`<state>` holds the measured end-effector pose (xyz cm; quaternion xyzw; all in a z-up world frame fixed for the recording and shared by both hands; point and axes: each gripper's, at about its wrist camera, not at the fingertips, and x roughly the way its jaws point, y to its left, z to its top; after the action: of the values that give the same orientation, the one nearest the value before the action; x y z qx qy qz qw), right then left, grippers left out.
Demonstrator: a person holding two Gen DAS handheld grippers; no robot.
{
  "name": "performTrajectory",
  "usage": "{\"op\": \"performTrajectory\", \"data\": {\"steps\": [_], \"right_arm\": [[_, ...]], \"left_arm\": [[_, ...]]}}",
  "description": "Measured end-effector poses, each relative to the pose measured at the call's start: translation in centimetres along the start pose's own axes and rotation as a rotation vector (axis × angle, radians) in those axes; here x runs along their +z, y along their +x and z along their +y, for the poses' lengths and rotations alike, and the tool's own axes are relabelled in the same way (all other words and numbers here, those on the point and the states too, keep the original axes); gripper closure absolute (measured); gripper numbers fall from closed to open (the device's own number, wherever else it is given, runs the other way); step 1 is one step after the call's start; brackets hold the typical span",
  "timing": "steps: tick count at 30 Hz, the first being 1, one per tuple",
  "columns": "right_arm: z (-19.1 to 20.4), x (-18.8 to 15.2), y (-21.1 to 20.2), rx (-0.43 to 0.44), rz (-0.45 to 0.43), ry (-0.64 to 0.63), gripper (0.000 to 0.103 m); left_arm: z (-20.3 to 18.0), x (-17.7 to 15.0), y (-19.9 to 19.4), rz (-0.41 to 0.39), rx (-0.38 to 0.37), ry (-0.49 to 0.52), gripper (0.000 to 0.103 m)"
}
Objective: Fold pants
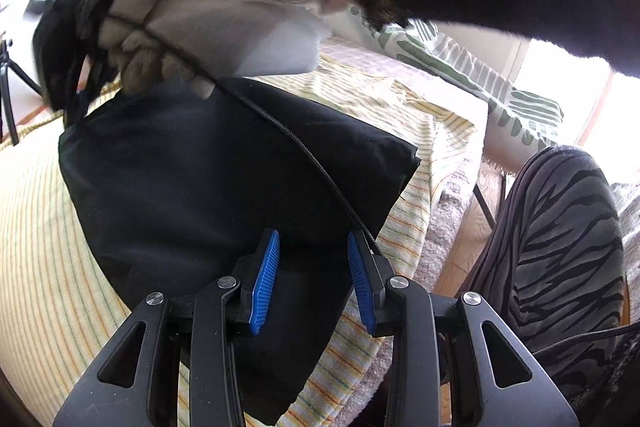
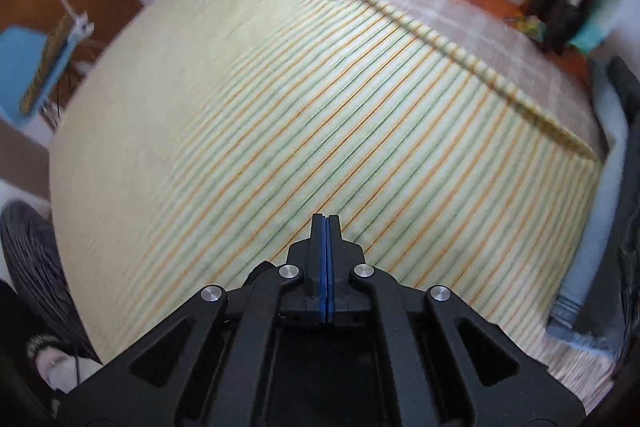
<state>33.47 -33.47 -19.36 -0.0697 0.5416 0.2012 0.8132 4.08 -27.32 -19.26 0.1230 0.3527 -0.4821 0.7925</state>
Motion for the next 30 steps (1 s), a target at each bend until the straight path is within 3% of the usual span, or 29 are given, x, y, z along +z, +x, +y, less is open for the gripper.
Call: {"op": "performTrajectory", "data": {"steps": [6,10,16,22,26,30], "right_arm": [[-2.2,-4.2,-8.0,0.020,-0.174,0.125,0.101],[-1.8,-9.1,-11.3,0.034,-0.188,0.157,0.101],[1.2,-16.2,-11.6,0.102,-0.088,0.099,0.101],[2.1,-20.6,-8.8,0.021,0.062,0.042,0.101],[0.8,-21.2,-8.3,0.045,0.045,0.095,0.103],[0.3,-21.4,-8.4,0.065,0.042,0.103,0.103]], "left_arm": [[0.2,0.5,-2.5,-0.004,-0.050,-0.038,0.071],[1.2,0.3,-5.4,-0.032,-0.041,-0.053,0.070],[4.6,-0.2,-7.2,-0.022,0.055,-0.092,0.070],[7.0,-0.2,-5.3,0.032,0.070,-0.160,0.070],[7.0,-0.9,-3.1,0.095,0.035,-0.176,0.070],[6.9,-1.4,-2.9,0.092,0.037,-0.206,0.069]]}}
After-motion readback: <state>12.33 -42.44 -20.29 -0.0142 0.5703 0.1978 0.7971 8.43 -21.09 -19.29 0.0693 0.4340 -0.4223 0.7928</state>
